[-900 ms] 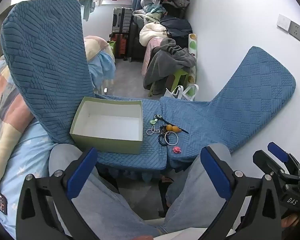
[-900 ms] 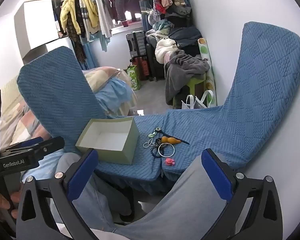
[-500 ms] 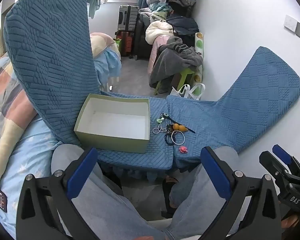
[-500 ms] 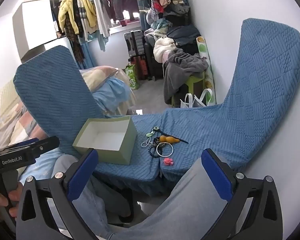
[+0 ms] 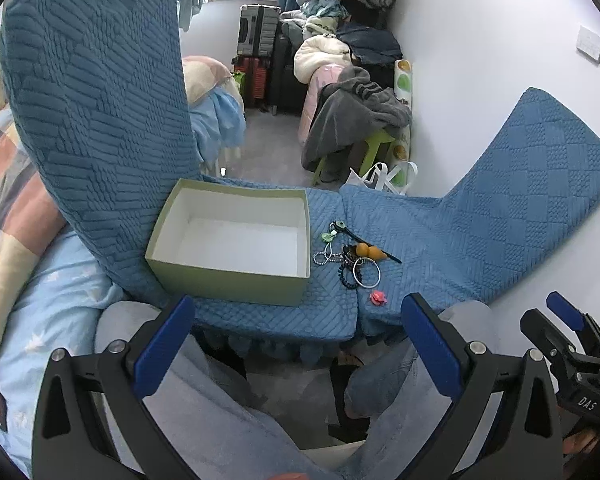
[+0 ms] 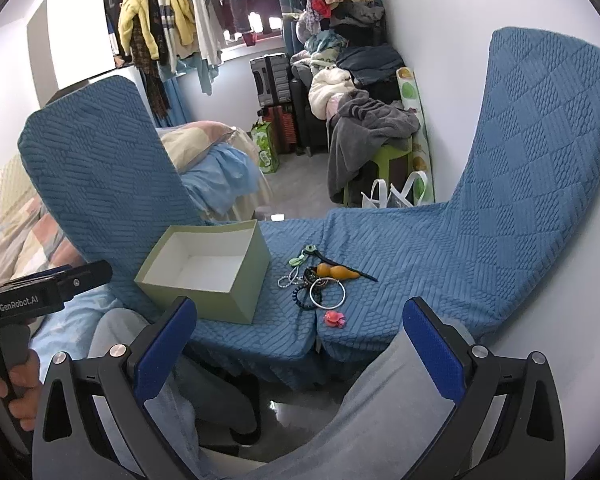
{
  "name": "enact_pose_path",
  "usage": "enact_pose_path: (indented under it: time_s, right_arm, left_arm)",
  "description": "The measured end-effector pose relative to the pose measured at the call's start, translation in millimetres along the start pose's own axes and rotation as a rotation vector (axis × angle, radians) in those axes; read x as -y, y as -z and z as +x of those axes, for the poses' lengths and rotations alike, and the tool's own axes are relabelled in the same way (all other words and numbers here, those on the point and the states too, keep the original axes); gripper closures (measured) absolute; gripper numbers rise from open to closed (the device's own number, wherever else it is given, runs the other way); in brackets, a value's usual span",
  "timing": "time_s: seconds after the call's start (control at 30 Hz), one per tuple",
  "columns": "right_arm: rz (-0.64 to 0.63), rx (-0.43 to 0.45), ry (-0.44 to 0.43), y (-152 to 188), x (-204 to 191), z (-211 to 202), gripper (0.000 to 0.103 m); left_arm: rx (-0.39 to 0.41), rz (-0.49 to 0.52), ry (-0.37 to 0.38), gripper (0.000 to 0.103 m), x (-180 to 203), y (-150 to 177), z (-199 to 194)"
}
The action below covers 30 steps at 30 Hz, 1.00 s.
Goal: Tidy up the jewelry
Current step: 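Move both tools toward the jewelry beside the green box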
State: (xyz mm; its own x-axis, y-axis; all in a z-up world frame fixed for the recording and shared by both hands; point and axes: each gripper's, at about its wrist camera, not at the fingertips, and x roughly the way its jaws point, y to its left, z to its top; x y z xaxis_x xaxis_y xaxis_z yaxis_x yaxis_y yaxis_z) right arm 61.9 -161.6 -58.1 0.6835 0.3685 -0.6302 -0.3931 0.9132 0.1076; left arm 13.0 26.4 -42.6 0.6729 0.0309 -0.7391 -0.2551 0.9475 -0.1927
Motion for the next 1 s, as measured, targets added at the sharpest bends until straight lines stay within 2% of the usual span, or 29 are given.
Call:
enact_pose_path:
  time_s: [0.23, 0.77, 1.0]
  right_arm:
    - [-0.009, 0.009, 0.006, 7.3, 7.3, 11.9, 0.000]
    - [0.013, -0.058, -0.013, 18.7, 10.6, 24.5, 0.000]
    - [-0.003, -0.046, -0.013, 17.6, 11.3, 25.1, 0.000]
  left_arm:
    - [-0.024, -0.001, -0.009, 0.001, -2.8, 6.9, 17.0]
    - [-0.029, 0.001, 0.014, 0.001, 1.7, 11.1, 12.1]
    - [-0.028, -0.003, 0.010, 0.001, 4.2, 12.8, 15.6]
